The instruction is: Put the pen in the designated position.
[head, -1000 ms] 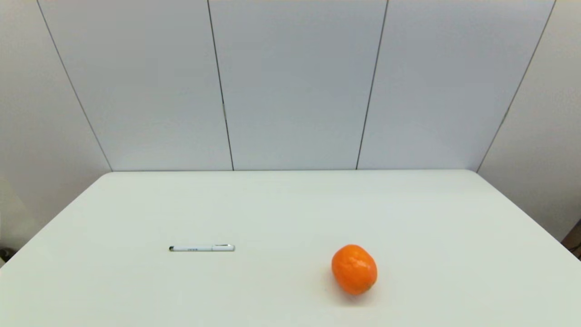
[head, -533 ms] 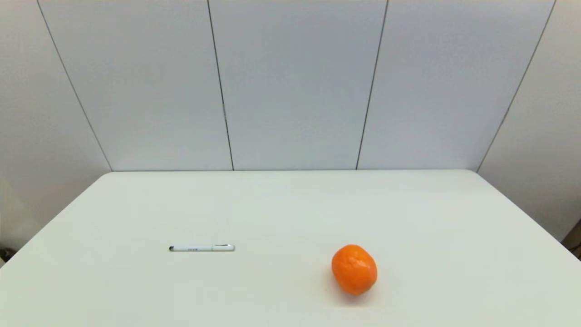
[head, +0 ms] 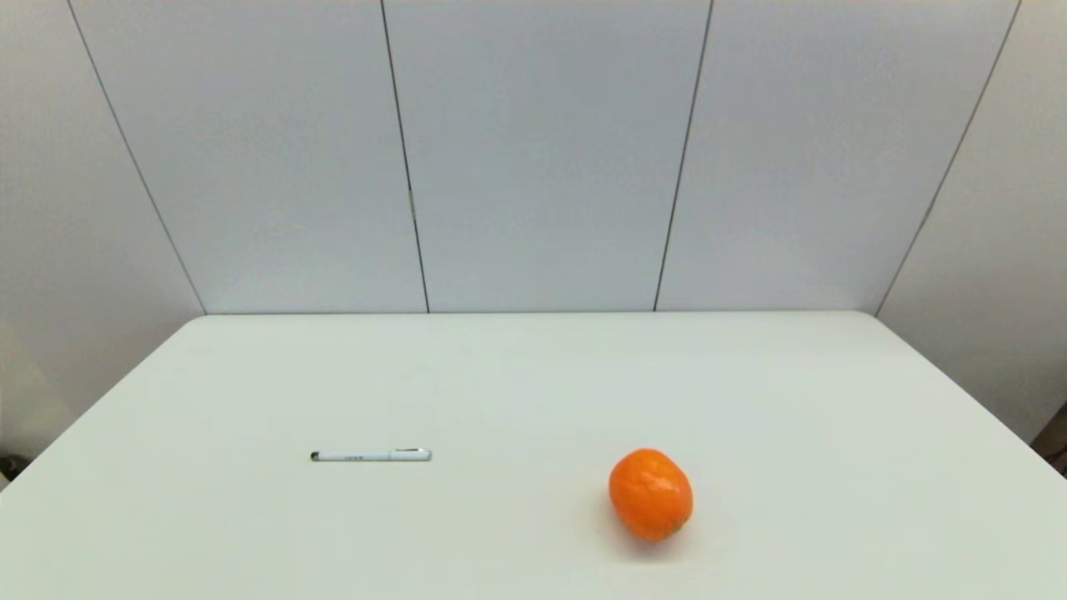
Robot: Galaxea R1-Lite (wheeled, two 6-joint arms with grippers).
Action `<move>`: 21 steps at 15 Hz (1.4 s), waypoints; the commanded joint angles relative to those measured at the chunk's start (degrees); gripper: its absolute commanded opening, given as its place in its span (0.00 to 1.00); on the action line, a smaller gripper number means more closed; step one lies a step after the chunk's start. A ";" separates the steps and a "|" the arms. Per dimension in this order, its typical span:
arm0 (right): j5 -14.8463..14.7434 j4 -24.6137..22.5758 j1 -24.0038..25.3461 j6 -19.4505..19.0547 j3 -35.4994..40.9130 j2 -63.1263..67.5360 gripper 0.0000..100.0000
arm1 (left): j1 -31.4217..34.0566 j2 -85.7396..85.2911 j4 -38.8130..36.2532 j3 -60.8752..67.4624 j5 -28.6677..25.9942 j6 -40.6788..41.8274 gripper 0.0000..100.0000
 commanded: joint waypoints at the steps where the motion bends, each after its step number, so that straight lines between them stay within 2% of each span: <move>1: 0.02 -0.02 0.00 -0.03 0.79 0.07 1.00 | -0.02 10.98 -0.13 -8.11 -0.38 0.36 1.00; 9: 0.02 -0.02 0.00 -0.03 0.79 0.07 1.00 | -0.20 33.22 0.05 -29.12 -0.38 2.38 1.00; 13: 0.02 -0.02 0.00 -0.03 0.79 0.07 1.00 | -0.28 41.22 -0.92 -32.46 -0.90 6.16 1.00; 14: 0.02 -0.02 0.00 -0.03 0.79 0.07 1.00 | -0.28 42.53 -2.06 -32.37 -3.01 7.22 1.00; 16: 0.02 -0.02 0.00 -0.03 0.79 0.07 1.00 | -0.46 47.63 -4.26 -32.37 -11.54 10.38 1.00; 21: 0.02 -0.02 0.00 -0.03 0.79 0.07 1.00 | -0.37 60.55 -13.49 -32.55 -28.85 18.73 1.00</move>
